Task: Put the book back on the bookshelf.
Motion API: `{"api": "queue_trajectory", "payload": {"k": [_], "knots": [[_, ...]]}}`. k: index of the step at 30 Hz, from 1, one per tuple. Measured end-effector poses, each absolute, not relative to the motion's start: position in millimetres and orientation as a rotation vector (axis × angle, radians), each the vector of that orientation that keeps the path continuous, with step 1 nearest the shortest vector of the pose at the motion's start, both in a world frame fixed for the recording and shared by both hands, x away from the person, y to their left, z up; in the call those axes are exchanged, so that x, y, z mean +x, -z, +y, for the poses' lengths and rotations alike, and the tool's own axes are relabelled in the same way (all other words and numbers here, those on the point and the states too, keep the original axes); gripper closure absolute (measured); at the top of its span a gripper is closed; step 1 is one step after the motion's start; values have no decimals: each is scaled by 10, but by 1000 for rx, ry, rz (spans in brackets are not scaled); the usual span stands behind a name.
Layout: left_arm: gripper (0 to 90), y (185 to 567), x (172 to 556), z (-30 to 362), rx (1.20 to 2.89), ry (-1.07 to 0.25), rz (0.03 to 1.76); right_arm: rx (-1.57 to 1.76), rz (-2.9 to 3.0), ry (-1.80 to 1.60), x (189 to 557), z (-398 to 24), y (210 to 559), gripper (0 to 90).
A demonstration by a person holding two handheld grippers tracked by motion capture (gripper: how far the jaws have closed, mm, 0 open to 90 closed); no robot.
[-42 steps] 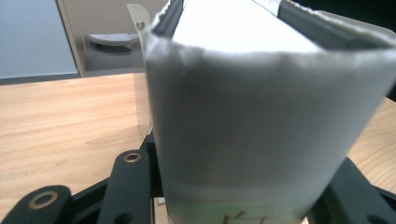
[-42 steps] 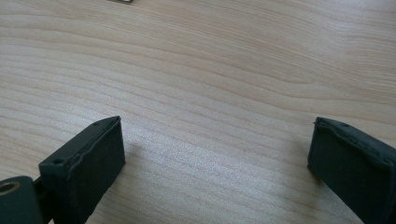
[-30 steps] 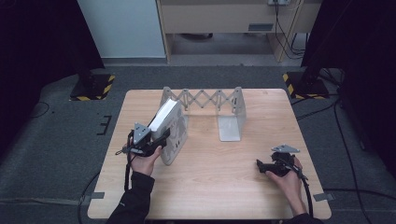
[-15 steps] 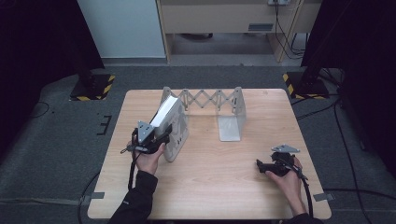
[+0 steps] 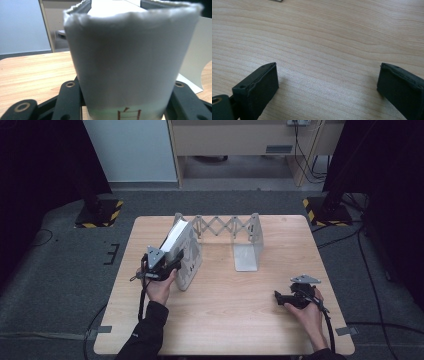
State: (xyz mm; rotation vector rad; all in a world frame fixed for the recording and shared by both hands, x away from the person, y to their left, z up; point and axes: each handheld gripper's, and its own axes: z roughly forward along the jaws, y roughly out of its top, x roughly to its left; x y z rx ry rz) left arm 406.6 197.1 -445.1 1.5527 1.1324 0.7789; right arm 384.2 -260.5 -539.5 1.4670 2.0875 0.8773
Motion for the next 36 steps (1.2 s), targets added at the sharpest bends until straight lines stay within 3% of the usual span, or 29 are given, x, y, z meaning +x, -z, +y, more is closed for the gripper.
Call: {"api": "queue_trajectory", "payload": {"k": [17,36], "knots": [[496,4484,4149,1913,1542,-794,1114,1465,2089,-877,3850,-2603,5394,36],[408,4823,4119,1859,1630,-688,1155,1465,2089,-877,3849,-2603,5394,37]]}}
